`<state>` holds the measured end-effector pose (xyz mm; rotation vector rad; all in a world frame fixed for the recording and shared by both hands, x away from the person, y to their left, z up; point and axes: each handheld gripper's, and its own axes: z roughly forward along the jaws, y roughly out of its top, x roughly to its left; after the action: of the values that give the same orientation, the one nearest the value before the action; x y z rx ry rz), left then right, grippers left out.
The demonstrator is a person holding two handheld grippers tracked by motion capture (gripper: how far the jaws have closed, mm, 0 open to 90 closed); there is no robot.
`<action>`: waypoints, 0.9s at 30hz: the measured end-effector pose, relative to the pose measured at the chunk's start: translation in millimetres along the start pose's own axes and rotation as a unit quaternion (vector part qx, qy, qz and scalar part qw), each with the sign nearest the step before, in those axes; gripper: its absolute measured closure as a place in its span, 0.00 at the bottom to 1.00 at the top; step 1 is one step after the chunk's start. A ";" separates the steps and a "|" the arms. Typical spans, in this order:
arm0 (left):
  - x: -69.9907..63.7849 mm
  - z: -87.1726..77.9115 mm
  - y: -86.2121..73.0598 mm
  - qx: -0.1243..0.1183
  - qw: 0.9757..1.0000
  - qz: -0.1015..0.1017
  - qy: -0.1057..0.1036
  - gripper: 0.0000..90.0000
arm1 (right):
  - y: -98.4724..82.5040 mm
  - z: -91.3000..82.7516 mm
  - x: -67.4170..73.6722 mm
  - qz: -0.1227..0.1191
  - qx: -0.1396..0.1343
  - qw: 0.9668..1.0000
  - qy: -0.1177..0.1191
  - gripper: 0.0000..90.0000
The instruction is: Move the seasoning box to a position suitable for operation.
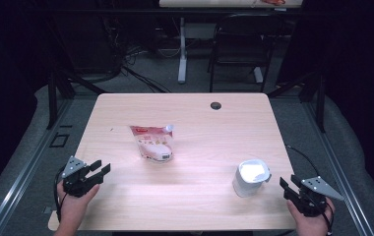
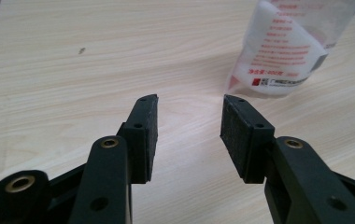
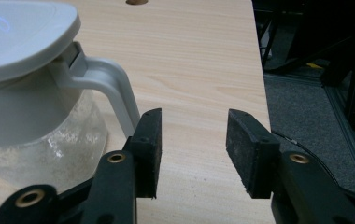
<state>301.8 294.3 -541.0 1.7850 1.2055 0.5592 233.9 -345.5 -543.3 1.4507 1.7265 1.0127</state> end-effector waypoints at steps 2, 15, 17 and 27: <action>-0.6 2.0 0.4 0.006 1.000 0.004 -0.002 0.63 | 0.0 0.1 0.3 -0.001 0.002 1.000 0.000 0.59; 2.8 3.0 -4.2 0.013 1.000 0.002 -0.002 0.63 | 4.0 -0.8 1.1 -0.007 0.011 1.000 0.027 0.72; 2.4 1.7 -4.8 0.016 1.000 0.003 -0.006 0.63 | 5.3 0.7 1.4 -0.012 0.013 0.999 0.027 0.73; 2.2 2.5 -4.8 0.019 1.000 0.008 -0.005 0.63 | 6.6 17.5 16.6 -0.048 0.044 0.996 0.060 0.73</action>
<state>302.2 295.9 -546.6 1.8291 1.2037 0.5389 249.3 -326.0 -546.1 1.3697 1.9301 1.0022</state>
